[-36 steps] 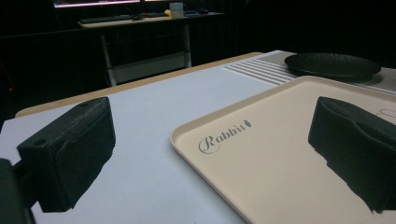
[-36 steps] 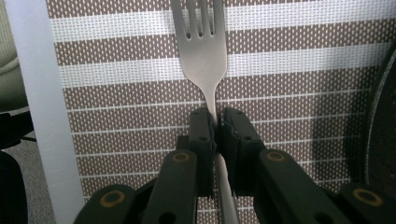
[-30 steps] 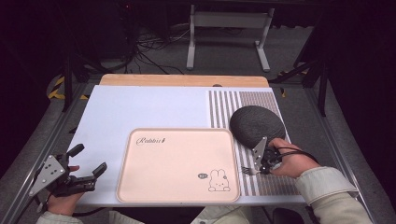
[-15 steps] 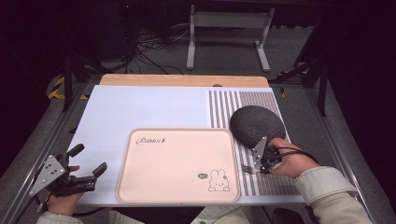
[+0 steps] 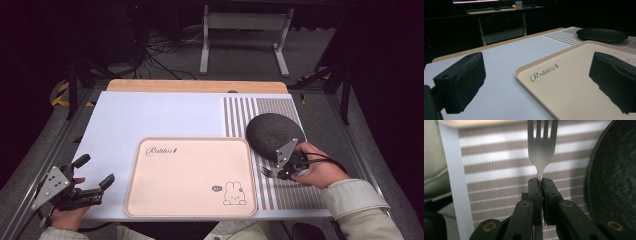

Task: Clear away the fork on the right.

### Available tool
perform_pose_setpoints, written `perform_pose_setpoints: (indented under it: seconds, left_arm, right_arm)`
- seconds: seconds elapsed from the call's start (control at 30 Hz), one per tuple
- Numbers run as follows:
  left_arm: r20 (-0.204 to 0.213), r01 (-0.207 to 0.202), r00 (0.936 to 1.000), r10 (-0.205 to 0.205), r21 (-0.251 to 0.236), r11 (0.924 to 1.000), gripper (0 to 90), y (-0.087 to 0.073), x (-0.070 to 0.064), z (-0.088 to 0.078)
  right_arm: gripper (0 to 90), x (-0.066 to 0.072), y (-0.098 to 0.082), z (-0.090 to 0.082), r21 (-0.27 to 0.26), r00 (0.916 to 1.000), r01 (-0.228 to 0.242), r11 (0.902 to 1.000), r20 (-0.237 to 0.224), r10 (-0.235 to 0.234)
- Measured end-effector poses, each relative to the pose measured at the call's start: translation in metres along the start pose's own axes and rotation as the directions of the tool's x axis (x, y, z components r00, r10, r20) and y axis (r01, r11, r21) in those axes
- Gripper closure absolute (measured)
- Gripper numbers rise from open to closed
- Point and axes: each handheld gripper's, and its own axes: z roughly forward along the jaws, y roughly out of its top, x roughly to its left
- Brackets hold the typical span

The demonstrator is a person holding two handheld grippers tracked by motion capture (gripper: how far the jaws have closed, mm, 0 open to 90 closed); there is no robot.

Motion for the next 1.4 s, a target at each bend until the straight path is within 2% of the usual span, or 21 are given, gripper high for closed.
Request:
perform_pose_setpoints:
  seconds: [0.13,0.23,0.37,0.4,0.47,0.53,0.57,0.67,0.73,0.77,0.83,0.87,0.9,1.07,1.2,1.27,1.4]
  left_arm:
    - [0.001,0.000,1.0000,0.000,0.000,1.0000,1.4,0.000,0.000,0.000]
    - [-0.001,0.001,1.0000,-0.001,-0.002,1.0000,1.4,0.000,0.000,0.000]
    - [-0.001,0.002,1.0000,-0.002,-0.002,1.0000,1.4,0.000,0.000,0.000]
    - [0.001,0.000,1.0000,0.000,-0.001,1.0000,1.4,0.000,0.000,0.000]
    - [0.001,0.000,1.0000,0.000,-0.001,1.0000,1.4,0.000,0.000,0.000]
    - [0.001,0.001,1.0000,-0.001,-0.001,1.0000,1.4,0.000,0.000,0.000]
    - [0.001,0.000,1.0000,0.000,-0.001,1.0000,1.4,0.000,0.000,0.000]
    - [0.002,0.000,1.0000,0.000,-0.001,1.0000,1.4,0.000,0.000,0.000]
    - [0.000,0.000,1.0000,0.000,-0.002,1.0000,1.4,0.000,0.000,0.000]
    - [0.000,0.000,1.0000,0.000,-0.002,1.0000,1.4,0.000,0.000,0.000]
    - [-0.001,0.001,1.0000,-0.001,-0.006,1.0000,1.4,0.000,0.000,0.000]
    - [0.000,0.000,1.0000,0.000,-0.006,1.0000,1.4,0.000,0.000,0.000]
    - [0.000,0.000,1.0000,0.000,-0.006,1.0000,1.4,0.000,0.000,0.000]
    - [0.002,0.000,1.0000,0.000,-0.005,1.0000,1.5,0.000,0.000,0.000]
    - [0.003,0.000,1.0000,0.000,-0.002,1.0000,1.4,0.000,0.000,0.000]
    - [0.004,0.000,1.0000,0.000,-0.002,1.0000,1.4,0.000,0.000,0.000]
    - [0.006,0.001,1.0000,-0.001,-0.004,1.0000,1.4,0.000,0.000,0.000]
  right_arm:
    - [86.7,0.000,0.001,-0.010,-0.068,0.9998,-0.011,0.9976,0.013,0.012]
    - [86.7,-0.001,0.002,-0.015,-0.110,0.9993,-0.036,0.9933,0.002,0.037]
    - [86.7,-0.001,0.003,-0.023,-0.142,0.9983,-0.054,0.9885,0.015,0.057]
    - [86.7,0.000,0.005,-0.028,-0.165,0.9972,-0.065,0.9842,0.027,0.070]
    - [86.7,0.000,0.006,-0.030,-0.171,0.9970,-0.066,0.9830,0.029,0.072]
    - [86.8,0.001,0.008,-0.035,-0.197,0.9953,-0.077,0.9774,0.042,0.087]
    - [86.8,0.002,0.009,-0.039,-0.214,0.9933,-0.103,0.9714,0.030,0.112]
    - [86.7,0.003,0.011,-0.042,-0.226,0.9913,-0.113,0.9676,0.040,0.125]
    - [86.7,0.004,0.012,-0.045,-0.258,0.9887,-0.128,0.9576,0.043,0.144]
    - [86.7,0.004,0.012,-0.045,-0.258,0.9887,-0.128,0.9576,0.043,0.144]
    - [86.7,0.004,0.012,-0.047,-0.284,0.9848,-0.145,0.9479,0.051,0.166]
    - [86.7,0.005,0.012,-0.048,-0.312,0.9810,-0.171,0.9344,0.033,0.191]
    - [86.7,0.005,0.012,-0.048,-0.312,0.9810,-0.171,0.9344,0.033,0.191]
    - [86.7,0.008,0.015,-0.053,-0.364,0.9724,-0.208,0.9078,0.023,0.232]
    - [86.7,0.010,0.018,-0.056,-0.396,0.9530,-0.269,0.8782,0.023,0.302]
    - [86.7,0.011,0.020,-0.057,-0.401,0.9462,-0.283,0.8711,0.032,0.322]
    - [86.7,0.013,0.023,-0.057,-0.423,0.9289,-0.320,0.8479,0.036,0.369]
